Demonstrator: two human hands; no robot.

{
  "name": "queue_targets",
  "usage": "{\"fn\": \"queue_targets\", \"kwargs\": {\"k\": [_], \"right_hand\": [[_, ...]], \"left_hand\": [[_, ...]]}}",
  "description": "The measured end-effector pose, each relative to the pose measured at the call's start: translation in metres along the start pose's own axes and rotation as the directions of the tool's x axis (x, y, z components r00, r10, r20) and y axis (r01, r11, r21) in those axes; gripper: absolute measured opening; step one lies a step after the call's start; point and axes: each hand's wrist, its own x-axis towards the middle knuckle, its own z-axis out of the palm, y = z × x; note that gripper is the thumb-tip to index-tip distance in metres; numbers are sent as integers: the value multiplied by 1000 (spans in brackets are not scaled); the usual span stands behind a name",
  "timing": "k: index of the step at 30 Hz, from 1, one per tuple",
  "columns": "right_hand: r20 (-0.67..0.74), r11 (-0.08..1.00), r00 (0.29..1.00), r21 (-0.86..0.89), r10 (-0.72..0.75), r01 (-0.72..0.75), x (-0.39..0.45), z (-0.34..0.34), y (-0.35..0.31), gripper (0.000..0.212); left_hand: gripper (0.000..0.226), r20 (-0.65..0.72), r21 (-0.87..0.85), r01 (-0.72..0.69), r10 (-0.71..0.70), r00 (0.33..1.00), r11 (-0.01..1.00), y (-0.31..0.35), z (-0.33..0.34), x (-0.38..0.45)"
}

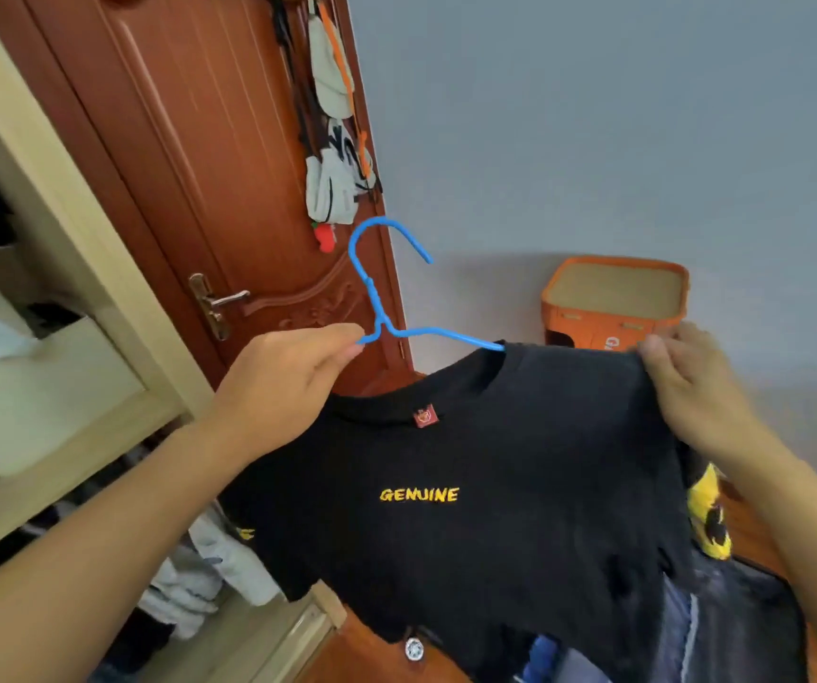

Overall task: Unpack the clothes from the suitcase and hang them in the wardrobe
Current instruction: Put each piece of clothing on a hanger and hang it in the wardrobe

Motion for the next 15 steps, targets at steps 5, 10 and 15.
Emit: {"fn": "queue_targets", "kwargs": {"k": [5, 10, 15], "right_hand": [[210, 906, 907, -144, -366, 399, -7, 71, -67, 35], [147, 908, 954, -298, -263, 296, -5, 155, -115, 33], [241, 988, 959, 74, -151, 137, -55, 228, -218, 28]], "left_hand": [[16, 78, -324, 302, -293, 953, 896, -9, -20, -38], [16, 500, -569, 621, -373, 782, 539, -27, -68, -90], [14, 718, -636, 766, -294, 631, 90, -59, -122, -159]]}}
